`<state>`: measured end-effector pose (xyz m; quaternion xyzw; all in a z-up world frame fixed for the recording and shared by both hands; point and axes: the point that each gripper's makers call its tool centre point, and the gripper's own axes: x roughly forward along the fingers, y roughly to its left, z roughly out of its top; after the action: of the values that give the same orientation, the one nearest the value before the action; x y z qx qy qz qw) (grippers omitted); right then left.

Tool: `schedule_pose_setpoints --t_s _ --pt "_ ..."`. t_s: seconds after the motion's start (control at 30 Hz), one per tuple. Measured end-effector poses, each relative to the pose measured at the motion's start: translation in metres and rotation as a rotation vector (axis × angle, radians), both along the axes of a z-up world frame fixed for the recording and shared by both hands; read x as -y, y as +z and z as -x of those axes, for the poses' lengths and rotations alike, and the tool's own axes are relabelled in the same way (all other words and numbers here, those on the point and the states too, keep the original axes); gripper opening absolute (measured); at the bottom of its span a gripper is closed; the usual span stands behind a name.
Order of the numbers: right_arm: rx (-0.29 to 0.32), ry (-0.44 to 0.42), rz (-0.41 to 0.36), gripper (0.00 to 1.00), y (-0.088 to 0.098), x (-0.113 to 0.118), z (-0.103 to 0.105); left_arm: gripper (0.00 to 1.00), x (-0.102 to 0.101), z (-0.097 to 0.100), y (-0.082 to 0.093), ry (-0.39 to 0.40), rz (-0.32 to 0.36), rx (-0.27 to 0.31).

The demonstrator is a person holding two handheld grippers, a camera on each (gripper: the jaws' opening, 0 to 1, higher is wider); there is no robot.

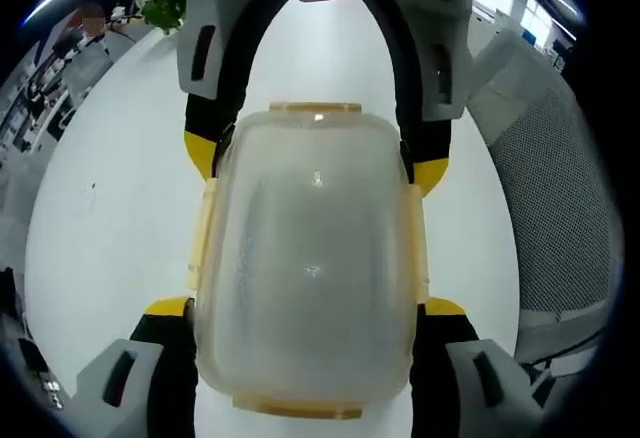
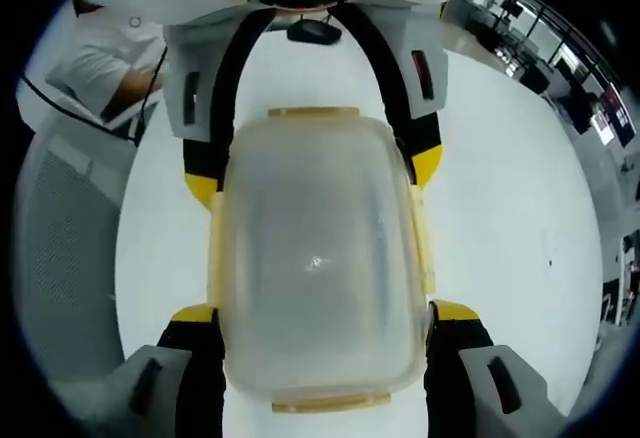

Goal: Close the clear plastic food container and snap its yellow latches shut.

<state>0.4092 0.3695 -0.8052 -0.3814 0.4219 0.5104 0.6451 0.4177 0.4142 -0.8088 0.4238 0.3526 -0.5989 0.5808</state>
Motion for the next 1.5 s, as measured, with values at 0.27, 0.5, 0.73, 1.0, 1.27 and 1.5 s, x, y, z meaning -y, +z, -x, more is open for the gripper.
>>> schedule_pose_setpoints --t_s 0.27,0.5,0.73,1.0,1.27,1.5 --pt "0.004 0.006 -0.015 0.83 0.0 0.001 -0.01 0.9 0.001 -0.01 0.0 0.011 0.014 0.005" --pt "0.001 0.021 -0.002 0.83 0.0 0.003 -0.02 0.9 0.003 -0.02 0.0 0.023 0.019 0.002" --pt "0.003 0.017 -0.008 0.83 0.0 0.004 -0.028 0.9 0.004 -0.027 0.0 0.02 0.015 0.002" --pt "0.003 0.015 -0.009 0.83 0.0 0.005 -0.037 0.9 0.007 -0.037 0.0 0.017 0.02 -0.002" --pt "0.004 0.02 -0.015 0.83 0.0 0.006 -0.042 0.9 0.007 -0.042 0.0 0.021 0.026 -0.006" --pt "0.003 0.019 -0.021 0.83 0.0 0.005 -0.047 0.9 0.007 -0.046 0.0 0.019 0.015 -0.006"
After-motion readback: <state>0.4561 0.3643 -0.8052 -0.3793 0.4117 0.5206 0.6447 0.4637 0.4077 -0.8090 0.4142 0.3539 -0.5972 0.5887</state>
